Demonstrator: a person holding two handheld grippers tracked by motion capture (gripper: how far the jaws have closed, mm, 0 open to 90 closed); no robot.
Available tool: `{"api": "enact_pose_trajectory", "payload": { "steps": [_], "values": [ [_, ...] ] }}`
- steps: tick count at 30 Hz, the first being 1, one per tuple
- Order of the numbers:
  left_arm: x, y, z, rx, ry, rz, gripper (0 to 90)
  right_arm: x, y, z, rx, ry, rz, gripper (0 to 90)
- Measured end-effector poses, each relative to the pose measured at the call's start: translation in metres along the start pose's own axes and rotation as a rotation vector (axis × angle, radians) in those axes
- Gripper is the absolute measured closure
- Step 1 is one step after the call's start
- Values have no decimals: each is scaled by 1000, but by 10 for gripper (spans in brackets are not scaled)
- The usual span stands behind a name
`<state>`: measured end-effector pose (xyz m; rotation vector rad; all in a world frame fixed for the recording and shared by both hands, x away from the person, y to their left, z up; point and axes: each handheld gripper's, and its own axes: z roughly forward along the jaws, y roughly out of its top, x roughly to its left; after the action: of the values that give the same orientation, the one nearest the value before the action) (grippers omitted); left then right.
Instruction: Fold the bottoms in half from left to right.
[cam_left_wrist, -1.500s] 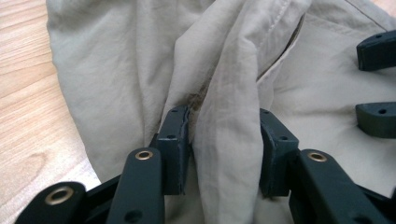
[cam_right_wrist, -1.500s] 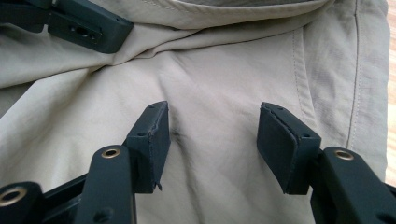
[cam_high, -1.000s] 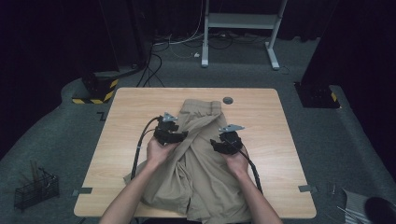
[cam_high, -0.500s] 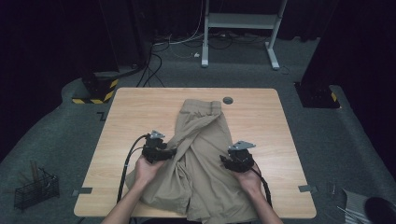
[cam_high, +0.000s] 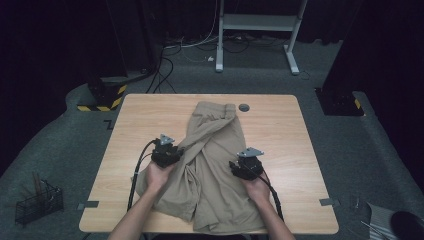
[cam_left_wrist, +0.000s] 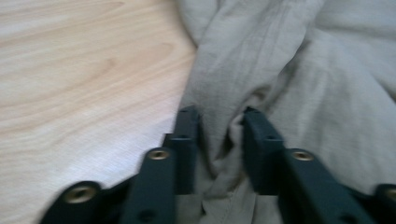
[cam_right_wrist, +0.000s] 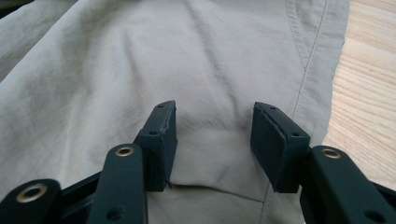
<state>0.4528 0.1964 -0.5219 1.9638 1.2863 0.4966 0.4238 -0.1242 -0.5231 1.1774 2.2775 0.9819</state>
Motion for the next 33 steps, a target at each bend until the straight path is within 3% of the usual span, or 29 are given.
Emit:
{"api": "enact_pose_trajectory", "payload": {
  "steps": [4,7,10,12,15,17,20,22,25,27,29,33],
  "values": [
    [11,5,-3,38,-52,-39,855,0,0,1,0,-2,4,502],
    [10,10,-16,6,-107,-75,872,1,0,1,0,-6,2,497],
    [-2,20,-38,-57,-174,-67,873,0,0,1,-1,-5,2,497],
    [-12,24,-46,-71,-218,-47,874,0,0,1,0,-5,3,496],
    [-30,26,-46,-73,-286,-24,881,1,1,1,1,-7,1,470],
    [-39,25,-40,-57,-310,-8,883,1,1,1,0,9,-6,458],
    [-47,20,-24,-5,-311,-8,883,-3,1,-4,-5,43,30,465],
    [-48,16,-13,27,-284,-2,883,-2,1,-13,-16,64,41,465],
    [-48,10,1,73,-219,5,884,4,-1,-29,-17,98,-8,462],
    [-45,9,7,71,-216,-10,885,10,-7,-31,28,121,-48,454],
    [-45,11,10,66,-199,-5,886,16,-12,-28,68,101,-105,446],
    [-37,17,15,72,-184,-17,887,14,-15,-20,28,93,-68,439]
  ]
}}
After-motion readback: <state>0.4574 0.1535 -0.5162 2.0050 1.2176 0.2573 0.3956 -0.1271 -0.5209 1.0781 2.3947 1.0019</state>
